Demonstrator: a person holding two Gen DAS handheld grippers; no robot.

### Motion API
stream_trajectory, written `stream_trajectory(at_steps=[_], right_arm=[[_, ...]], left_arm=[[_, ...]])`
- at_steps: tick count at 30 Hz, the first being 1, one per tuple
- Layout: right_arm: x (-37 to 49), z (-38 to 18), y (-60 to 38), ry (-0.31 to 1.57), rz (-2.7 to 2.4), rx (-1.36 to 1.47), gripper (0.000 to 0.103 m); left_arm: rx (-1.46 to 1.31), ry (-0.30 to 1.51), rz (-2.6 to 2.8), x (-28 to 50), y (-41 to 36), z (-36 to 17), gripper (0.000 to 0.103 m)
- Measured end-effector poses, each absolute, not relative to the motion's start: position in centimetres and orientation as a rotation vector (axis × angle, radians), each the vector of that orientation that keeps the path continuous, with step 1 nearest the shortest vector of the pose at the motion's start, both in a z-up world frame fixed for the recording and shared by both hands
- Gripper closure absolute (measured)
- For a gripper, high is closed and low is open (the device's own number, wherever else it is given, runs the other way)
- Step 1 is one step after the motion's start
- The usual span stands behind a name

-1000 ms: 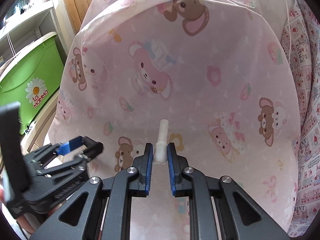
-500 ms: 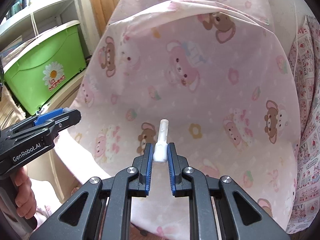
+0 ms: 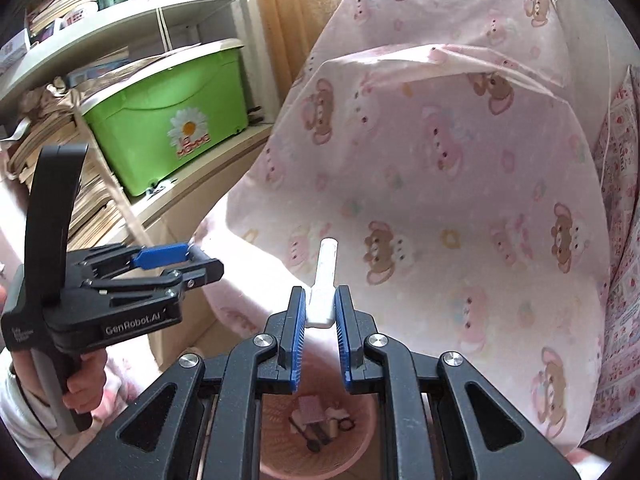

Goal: Collect trash
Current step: 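Carry cylinder and white stick over the pink basket and open both grippers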

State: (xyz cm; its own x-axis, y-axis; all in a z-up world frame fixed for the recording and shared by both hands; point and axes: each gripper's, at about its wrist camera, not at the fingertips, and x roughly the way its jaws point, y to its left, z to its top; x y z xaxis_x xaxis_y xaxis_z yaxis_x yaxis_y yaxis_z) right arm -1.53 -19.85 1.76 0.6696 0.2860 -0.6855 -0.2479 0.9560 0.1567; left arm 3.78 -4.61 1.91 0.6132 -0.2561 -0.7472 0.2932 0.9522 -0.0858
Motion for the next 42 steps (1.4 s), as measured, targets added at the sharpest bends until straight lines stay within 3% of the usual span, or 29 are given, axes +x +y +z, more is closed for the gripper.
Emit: stream_trajectory(at_steps=[14,25,35,42], right_arm=[[-1.8,-3.1,-15.9,0.945,0.395,-0.069,0.087],[0.0,-9.7,-15.7,1.233,0.360,-0.028,0.087],[-0.5,-15.0,-13.2,1.288,0.331,-0.228,0.087],[0.2,-18.6,-13.4,1.362,0.278,-0.257,0.087]], left_arm=[[0.079,1.055,-0.314,4.7,-3.7,-2.3,0.056],[-0.052,1.349,-0.291,7.2,-2.8,-9.4,0.056],[-0.172,1.605,-0.224,7.8,-2.9,-17.2,0.056],[-0.092,1.681,-0.152,8.0,-3.8,-20.7,0.056]])
